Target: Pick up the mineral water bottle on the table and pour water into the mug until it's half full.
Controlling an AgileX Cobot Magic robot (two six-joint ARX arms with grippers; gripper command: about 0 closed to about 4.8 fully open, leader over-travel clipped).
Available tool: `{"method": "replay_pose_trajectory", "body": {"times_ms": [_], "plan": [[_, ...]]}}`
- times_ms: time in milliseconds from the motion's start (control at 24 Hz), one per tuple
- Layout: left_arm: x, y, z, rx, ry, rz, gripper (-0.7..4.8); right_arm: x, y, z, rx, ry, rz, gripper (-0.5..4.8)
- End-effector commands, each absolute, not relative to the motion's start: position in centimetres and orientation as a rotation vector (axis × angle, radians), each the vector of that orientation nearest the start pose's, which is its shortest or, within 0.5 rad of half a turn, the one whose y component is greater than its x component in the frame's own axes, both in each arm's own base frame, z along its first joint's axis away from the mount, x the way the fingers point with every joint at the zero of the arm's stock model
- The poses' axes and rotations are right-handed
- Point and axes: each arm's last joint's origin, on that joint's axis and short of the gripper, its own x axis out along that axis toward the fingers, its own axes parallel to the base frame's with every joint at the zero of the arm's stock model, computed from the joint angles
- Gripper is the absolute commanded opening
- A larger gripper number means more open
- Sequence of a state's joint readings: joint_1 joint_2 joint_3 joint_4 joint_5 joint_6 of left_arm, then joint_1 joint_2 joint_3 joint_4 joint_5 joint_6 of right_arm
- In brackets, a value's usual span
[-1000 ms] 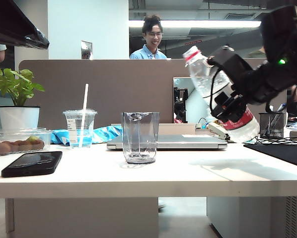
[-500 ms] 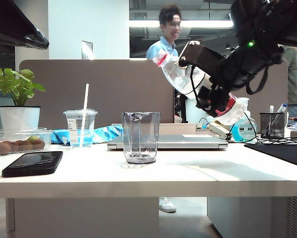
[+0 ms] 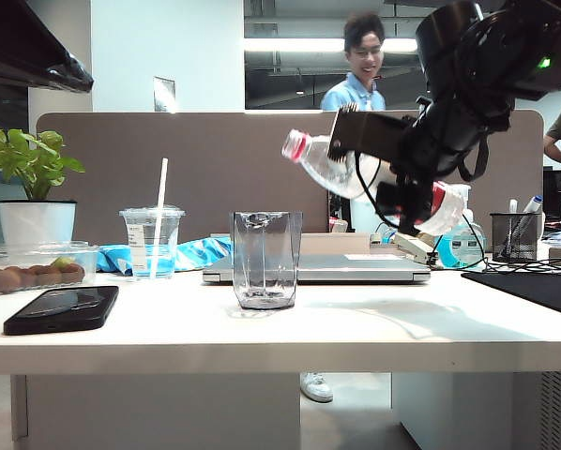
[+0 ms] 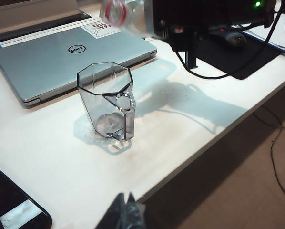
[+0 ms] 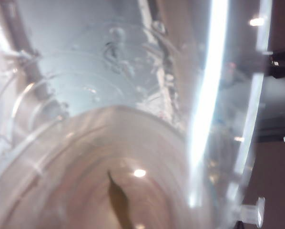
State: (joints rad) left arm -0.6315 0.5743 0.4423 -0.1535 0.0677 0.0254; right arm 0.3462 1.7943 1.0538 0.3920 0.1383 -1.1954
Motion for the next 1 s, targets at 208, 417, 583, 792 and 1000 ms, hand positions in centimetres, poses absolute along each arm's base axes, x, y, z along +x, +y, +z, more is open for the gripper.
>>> {"method": "replay_pose_trajectory", "body": {"times_ms": [208, 417, 583, 792, 1000], "plan": [[11.3, -8.5, 24.9, 0.098, 0.255, -0.698, -0.05, 37.1, 13.1, 21.2, -1.376, 0.123, 0.376, 2.38], [11.3, -8.5, 24.9, 0.098, 0.256, -0.699, -0.05, 37.2, 13.1, 21.3, -1.455, 0.116, 0.367, 2.38], [11.3, -8.5, 24.9, 0.098, 0.256, -0.698, -0.04, 37.3, 13.1, 21.5, -1.500, 0.114, 0.353, 2.38], [11.3, -8.5, 24.9, 0.098, 0.256, -0.699, -0.04, 37.7, 13.2, 22.6, -1.524, 0.105, 0.312, 2.38], [11.3, -8.5, 24.9, 0.098, 0.256, -0.699, -0.05, 38.0, 13.3, 23.2, -1.563, 0.088, 0.298, 2.38]]}}
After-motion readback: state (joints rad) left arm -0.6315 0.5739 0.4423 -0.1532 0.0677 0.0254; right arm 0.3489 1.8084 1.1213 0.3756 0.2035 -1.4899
